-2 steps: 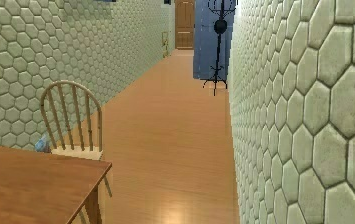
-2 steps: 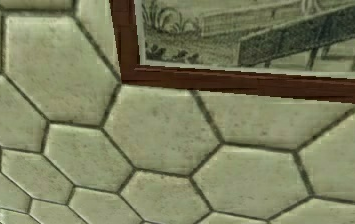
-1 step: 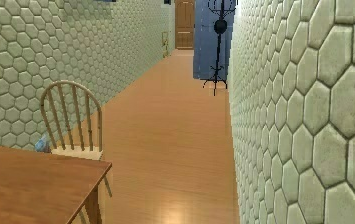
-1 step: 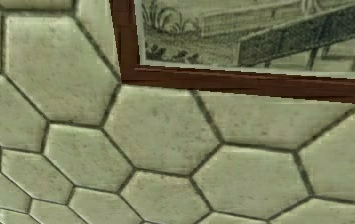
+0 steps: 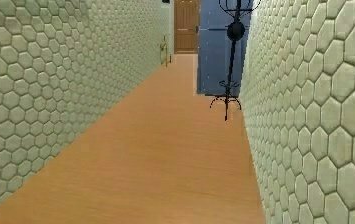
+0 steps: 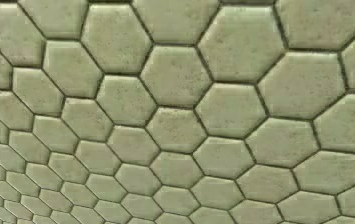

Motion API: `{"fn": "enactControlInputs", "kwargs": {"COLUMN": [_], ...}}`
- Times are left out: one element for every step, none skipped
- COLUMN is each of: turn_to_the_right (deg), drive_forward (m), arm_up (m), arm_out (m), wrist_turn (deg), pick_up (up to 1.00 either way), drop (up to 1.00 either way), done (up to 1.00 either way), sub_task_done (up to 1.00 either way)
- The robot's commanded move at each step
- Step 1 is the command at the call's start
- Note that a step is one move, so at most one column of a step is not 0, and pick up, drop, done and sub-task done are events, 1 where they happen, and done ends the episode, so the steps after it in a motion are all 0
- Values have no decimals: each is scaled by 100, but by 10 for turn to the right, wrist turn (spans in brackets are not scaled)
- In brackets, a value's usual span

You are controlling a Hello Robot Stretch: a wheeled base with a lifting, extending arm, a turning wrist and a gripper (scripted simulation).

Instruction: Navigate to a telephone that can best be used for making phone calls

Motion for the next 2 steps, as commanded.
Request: {"fn": "enactControlInputs", "kwargs": {"turn_to_the_right": [0,0], "drive_forward": [100,100], "arm_up": [0,0], "arm_out": [0,0], "wrist_turn": [0,0], "pick_up": [0,0], "drop": [0,0], "done": [0,0], "sub_task_done": [0,0]}}
